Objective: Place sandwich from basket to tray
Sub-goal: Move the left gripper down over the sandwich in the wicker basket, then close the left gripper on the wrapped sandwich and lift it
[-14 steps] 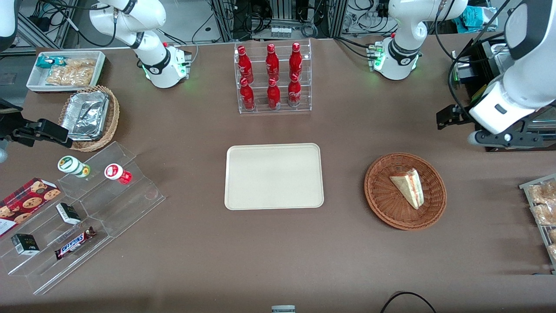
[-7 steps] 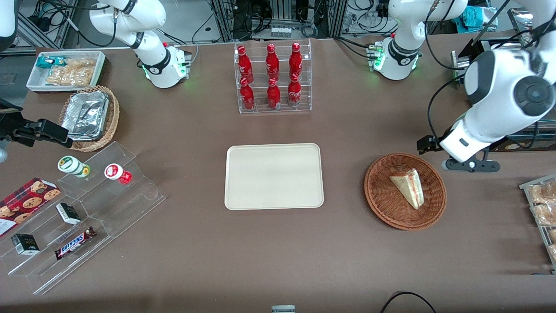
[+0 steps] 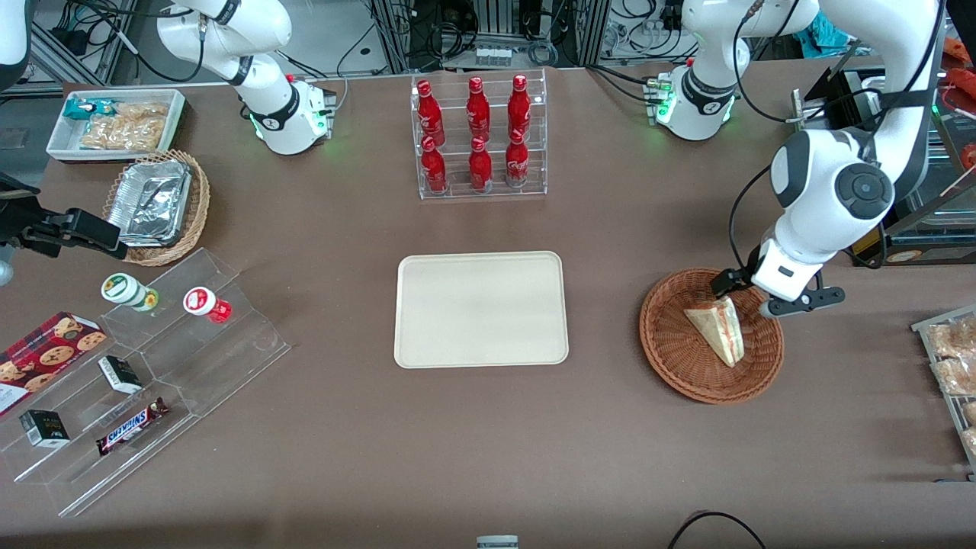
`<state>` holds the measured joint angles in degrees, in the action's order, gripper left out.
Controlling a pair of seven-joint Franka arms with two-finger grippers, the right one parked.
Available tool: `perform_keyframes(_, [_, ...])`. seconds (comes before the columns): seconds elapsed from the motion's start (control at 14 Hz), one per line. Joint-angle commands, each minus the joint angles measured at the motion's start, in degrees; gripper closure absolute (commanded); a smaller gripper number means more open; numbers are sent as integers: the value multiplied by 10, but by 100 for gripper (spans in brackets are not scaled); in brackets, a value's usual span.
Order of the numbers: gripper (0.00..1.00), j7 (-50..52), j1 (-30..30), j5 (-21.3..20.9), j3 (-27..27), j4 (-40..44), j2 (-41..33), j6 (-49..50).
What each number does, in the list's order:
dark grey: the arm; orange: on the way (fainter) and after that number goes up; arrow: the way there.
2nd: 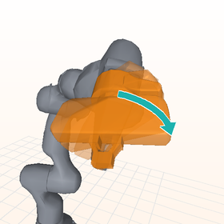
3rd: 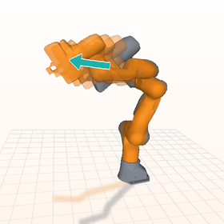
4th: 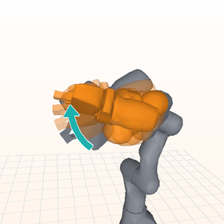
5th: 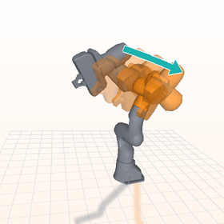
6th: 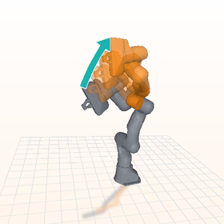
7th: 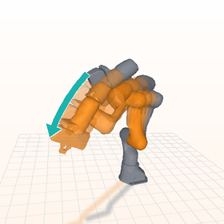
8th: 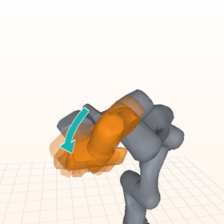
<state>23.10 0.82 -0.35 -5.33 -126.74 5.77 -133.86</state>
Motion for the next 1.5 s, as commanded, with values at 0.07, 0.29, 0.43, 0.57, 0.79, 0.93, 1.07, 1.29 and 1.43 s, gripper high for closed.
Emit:
perform_keyframes(0.07, [0,148,0,-4,-1,4,48,-60])
perform_keyframes(0.29, [0,227,1,-3,-2,5,92,-105])
perform_keyframes(0.43, [1,243,1,-4,-1,11,114,-109])
perform_keyframes(0.57, [57,239,0,-4,-1,12,115,-105])
perform_keyframes(0.79, [91,228,0,-6,-1,16,108,-101])
perform_keyframes(0.93, [95,226,0,-7,-1,27,98,-73])
perform_keyframes(1.07, [95,207,1,-6,-2,57,84,-1])
perform_keyframes(1.29, [95,164,9,-7,-12,114,72,103])
perform_keyframes(1.43, [95,47,25,-13,-28,160,78,171])
